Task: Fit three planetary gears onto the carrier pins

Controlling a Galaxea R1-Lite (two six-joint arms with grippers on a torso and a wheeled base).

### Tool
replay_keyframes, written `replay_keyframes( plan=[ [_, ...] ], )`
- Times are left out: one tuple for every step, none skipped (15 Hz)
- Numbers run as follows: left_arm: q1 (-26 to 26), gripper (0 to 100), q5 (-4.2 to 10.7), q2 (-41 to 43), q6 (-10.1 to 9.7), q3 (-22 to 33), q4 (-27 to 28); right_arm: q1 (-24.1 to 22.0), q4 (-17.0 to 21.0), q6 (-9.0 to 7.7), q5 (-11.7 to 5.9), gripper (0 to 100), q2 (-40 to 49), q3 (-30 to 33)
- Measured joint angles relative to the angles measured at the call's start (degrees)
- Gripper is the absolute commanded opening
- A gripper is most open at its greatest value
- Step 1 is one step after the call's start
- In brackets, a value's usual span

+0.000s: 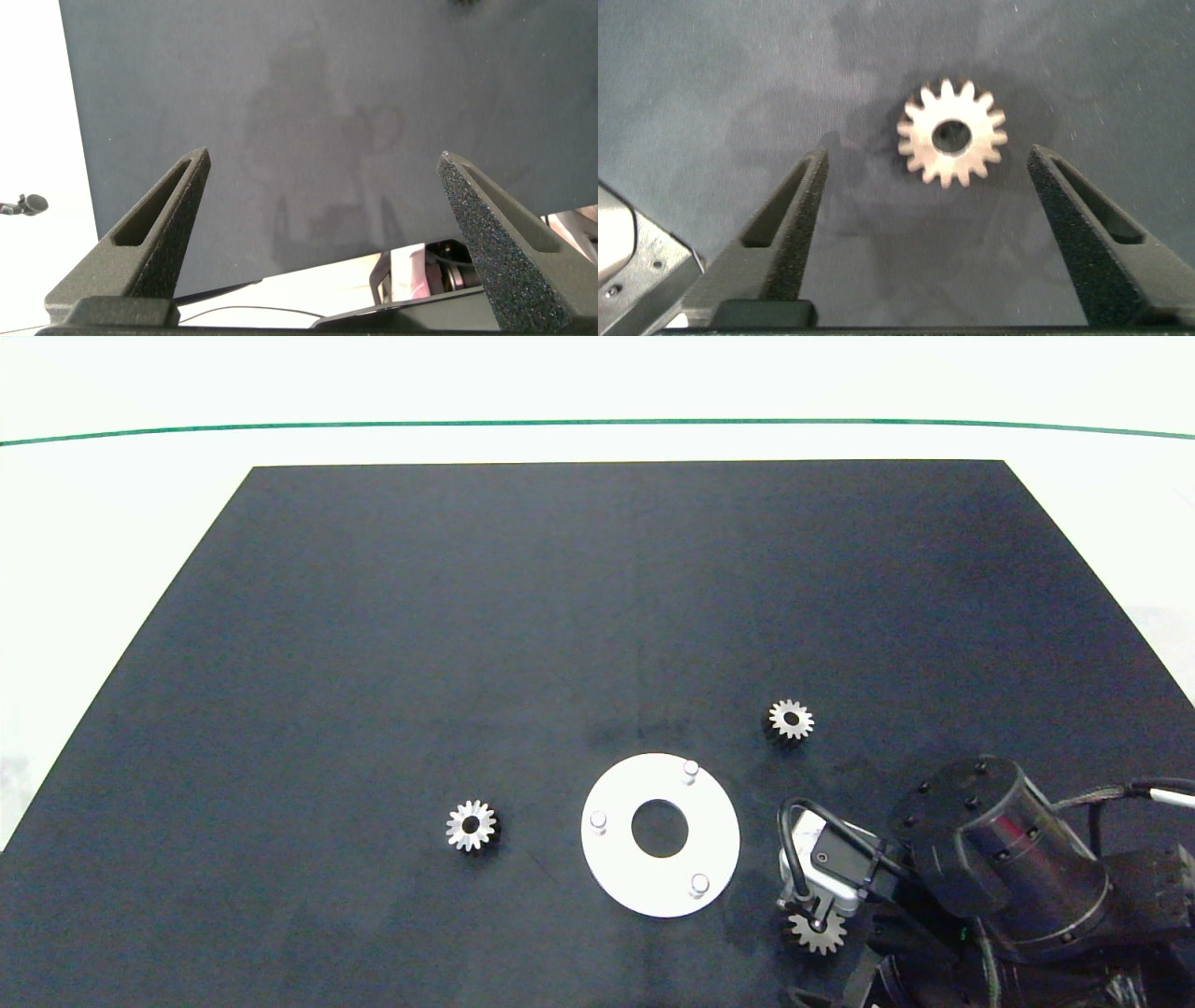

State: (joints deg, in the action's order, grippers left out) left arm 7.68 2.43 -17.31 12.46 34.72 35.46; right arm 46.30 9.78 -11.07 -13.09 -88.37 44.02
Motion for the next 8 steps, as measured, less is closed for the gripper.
replay_keyframes(
  plan=[
    [0.00, 100, -0.04, 0.11, 0.00, 0.11, 0.00, -0.02, -0.91, 0.00, -0.02, 78, -0.63, 0.00],
    [0.00, 100, -0.04, 0.20, 0.02, 0.15, 0.01, 0.00, -1.73, -0.01, -0.02, 76, -1.23, 0.05],
    [0.04, 100, -0.06, 0.23, 0.00, 0.15, 0.01, 0.00, -2.54, 0.00, -0.02, 75, -1.65, 0.05],
    [0.04, 100, -0.09, 0.26, 0.02, 0.15, 0.01, 0.00, -2.80, -0.01, -0.02, 72, -2.01, 0.05],
    [0.04, 100, -0.09, 0.28, 0.02, 0.12, 0.04, 0.00, -2.97, -0.04, -0.07, 70, -2.21, 0.05],
    [0.04, 100, -0.09, 0.28, 0.02, 0.11, 0.01, 0.00, -3.11, -0.06, -0.18, 69, -2.36, 0.05],
    [0.04, 100, -0.09, 0.30, 0.02, 0.11, 0.04, 0.00, -3.13, -0.09, -0.27, 66, -2.45, 0.05],
    [0.04, 100, -0.09, 0.32, -0.01, 0.11, 0.04, 0.00, -3.15, -0.09, -0.74, 64, -2.51, 0.05]
  ],
)
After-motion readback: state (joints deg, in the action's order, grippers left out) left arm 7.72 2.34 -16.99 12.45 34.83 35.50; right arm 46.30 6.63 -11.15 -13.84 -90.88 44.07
